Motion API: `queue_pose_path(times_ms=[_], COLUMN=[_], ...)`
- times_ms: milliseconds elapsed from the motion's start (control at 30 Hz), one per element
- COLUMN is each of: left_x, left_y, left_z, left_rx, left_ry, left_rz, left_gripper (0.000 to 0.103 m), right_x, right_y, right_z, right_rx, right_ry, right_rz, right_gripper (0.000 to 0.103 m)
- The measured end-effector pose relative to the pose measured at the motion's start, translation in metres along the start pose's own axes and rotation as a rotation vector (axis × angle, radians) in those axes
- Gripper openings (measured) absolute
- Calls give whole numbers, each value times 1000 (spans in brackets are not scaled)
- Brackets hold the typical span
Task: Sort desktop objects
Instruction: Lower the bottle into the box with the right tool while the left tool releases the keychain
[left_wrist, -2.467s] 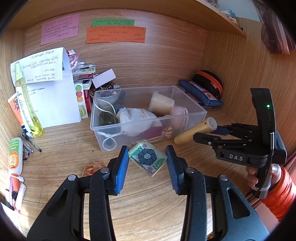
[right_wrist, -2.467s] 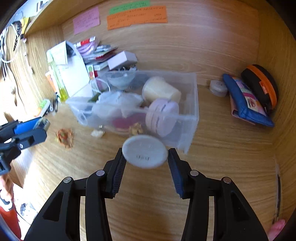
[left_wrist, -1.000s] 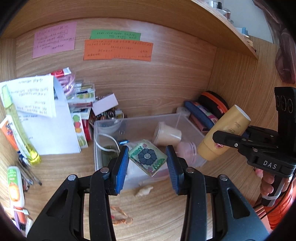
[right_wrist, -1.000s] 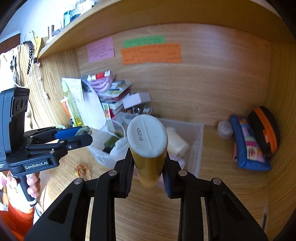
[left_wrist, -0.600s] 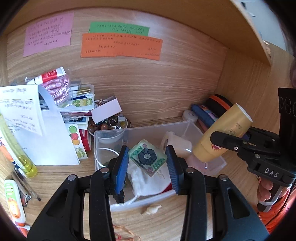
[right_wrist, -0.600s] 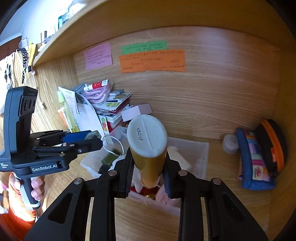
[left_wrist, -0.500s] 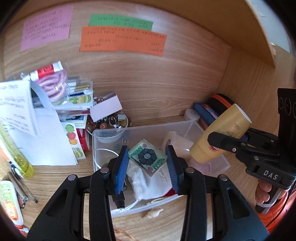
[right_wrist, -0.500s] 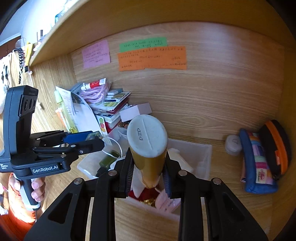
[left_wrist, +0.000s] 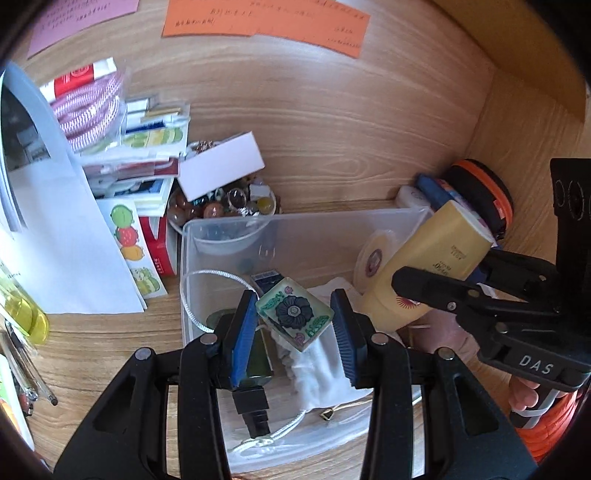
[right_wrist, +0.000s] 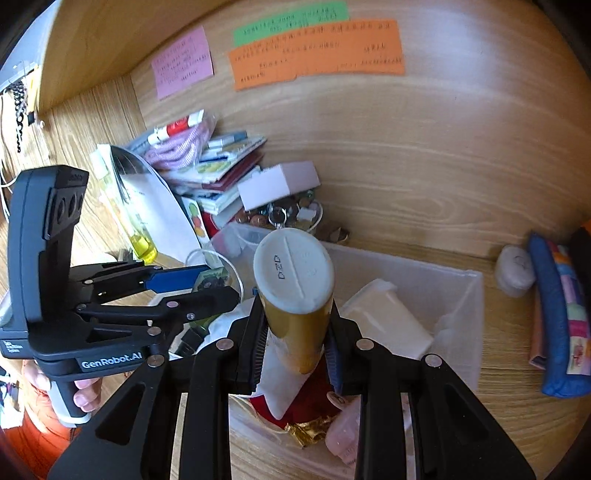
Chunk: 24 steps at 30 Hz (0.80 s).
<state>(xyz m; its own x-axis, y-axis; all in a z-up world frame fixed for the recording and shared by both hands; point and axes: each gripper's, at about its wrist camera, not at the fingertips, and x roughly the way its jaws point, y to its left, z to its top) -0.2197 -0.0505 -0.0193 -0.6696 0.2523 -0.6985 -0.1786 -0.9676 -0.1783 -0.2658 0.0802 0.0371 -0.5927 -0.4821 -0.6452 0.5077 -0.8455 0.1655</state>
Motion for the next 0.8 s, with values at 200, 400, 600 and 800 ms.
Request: queue_pose_path(times_ms=[200, 400, 600, 800], left_x=[8, 8, 7, 0], left_y=[-6, -11, -11, -13], left_z=[-2, -3, -4, -3], left_rx=[20, 46, 51, 55], left_ry=[11, 11, 12, -9], left_rz=[30, 45, 44, 41], left_gripper=[40, 40, 41, 42], right_x=[13, 14, 6, -4], right_y=[-9, -18, -19, -20], right_z=[-4, -6, -4, -3], right_rx=[21, 45, 39, 29], right_ry=[21, 13, -23, -80], right_rz=[15, -5, -56, -112], right_gripper=[25, 29, 46, 56])
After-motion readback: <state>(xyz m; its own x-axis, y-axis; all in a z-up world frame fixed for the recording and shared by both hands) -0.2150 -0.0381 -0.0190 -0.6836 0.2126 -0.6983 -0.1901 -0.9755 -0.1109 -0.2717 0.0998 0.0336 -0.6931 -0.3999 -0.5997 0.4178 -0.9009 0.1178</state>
